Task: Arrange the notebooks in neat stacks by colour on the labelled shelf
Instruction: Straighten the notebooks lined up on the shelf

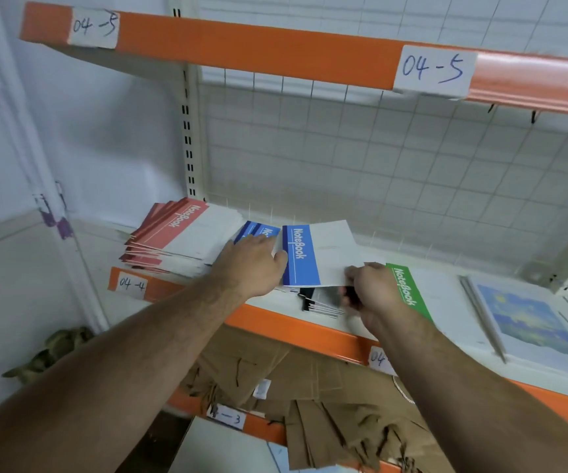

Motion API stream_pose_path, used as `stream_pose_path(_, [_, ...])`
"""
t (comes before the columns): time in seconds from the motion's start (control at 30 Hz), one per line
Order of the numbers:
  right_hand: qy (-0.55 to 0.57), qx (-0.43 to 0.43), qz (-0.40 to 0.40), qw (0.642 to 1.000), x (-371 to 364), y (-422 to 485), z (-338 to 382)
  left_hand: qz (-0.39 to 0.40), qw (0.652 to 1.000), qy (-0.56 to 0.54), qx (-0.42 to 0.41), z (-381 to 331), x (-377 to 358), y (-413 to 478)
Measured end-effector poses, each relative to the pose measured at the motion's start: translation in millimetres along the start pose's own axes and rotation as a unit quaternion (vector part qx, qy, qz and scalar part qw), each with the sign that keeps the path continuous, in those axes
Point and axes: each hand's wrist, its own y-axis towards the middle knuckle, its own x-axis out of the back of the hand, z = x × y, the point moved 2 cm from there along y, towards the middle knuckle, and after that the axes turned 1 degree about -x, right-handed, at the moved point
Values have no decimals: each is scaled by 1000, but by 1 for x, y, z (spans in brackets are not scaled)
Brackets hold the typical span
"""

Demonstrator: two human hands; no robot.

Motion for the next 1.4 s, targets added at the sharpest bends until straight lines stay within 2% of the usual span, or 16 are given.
stream_pose_path(0.23, [-50,-7,-36,998,-76,5,-1,22,996,55,-60,51,14,23])
stream_pose_path(0.4, [-167,-32,-86,982,-107,8,-1,50,992,68,-97,83,19,36])
stream_pose_path(0.57, [-381,13,-134,915,-117,7,4,64,989,55,-124,98,23,44])
stream_pose_path(0.83, [-527,29,-159,835,-122,5,1,72,985,41,-150,100,21,47])
stream_pose_path(0.93, [-565,64,-175,804,-115,1,2,67,982,49,-171,89,18,49])
stream_pose_path(1.0, [-604,104,-185,768,-106,-3,2,69,977,54,-193,76,16,51])
stream_pose_path(1.1, [-652,122,-164,730,-85,-20,2,75,968,64,-232,48,9,53])
stream_pose_path(1.2, [-675,82,-144,720,-49,-39,-3,108,957,45,-267,7,-3,44])
stream_pose_path(1.4, [-646,44,-204,734,42,-85,-12,127,925,28,-358,-88,-23,3])
